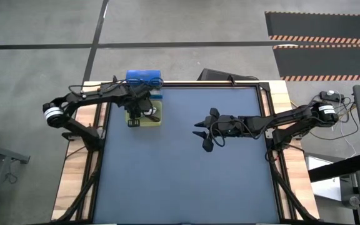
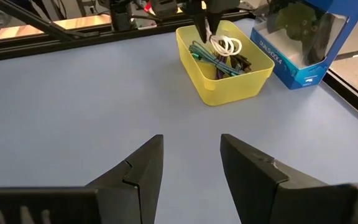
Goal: Pick and place USB-C Cables
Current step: Put the white charger cable into the yellow bin
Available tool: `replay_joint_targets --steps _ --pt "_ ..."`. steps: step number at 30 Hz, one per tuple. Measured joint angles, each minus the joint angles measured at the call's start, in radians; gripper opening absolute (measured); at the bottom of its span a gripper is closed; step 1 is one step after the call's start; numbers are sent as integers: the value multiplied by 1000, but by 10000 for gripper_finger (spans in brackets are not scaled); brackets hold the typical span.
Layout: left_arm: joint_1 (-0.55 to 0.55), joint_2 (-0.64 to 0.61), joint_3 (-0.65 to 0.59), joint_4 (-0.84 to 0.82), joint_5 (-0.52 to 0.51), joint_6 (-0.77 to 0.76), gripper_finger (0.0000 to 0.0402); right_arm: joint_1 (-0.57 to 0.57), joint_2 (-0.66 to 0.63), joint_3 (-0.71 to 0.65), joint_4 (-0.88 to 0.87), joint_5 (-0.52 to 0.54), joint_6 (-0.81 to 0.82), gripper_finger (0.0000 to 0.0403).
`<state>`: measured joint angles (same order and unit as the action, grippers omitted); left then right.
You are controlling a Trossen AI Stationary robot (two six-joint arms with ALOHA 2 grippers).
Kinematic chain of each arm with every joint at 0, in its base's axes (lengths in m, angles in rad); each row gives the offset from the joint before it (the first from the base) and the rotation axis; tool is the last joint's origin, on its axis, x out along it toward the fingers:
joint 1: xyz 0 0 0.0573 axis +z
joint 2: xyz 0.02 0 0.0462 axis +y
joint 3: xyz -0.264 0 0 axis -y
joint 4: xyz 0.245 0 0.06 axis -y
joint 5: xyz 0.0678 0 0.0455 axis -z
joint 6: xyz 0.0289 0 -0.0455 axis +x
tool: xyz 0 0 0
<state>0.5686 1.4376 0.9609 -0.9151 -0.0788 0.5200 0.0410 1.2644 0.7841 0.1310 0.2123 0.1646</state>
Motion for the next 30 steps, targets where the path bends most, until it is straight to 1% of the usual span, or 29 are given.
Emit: replay_joint_targets --steps 5,12,25,30 --pt "21 27 -4 2 6 17 34 0 1 0 0 0 0 151" --pt "21 59 -4 27 11 20 34 0 1 -1 0 0 0 152" --pt "21 82 -4 34 23 20 34 0 1 -3 0 0 0 151" --pt "21 81 -6 34 81 29 34 0 1 -3 0 0 0 151"
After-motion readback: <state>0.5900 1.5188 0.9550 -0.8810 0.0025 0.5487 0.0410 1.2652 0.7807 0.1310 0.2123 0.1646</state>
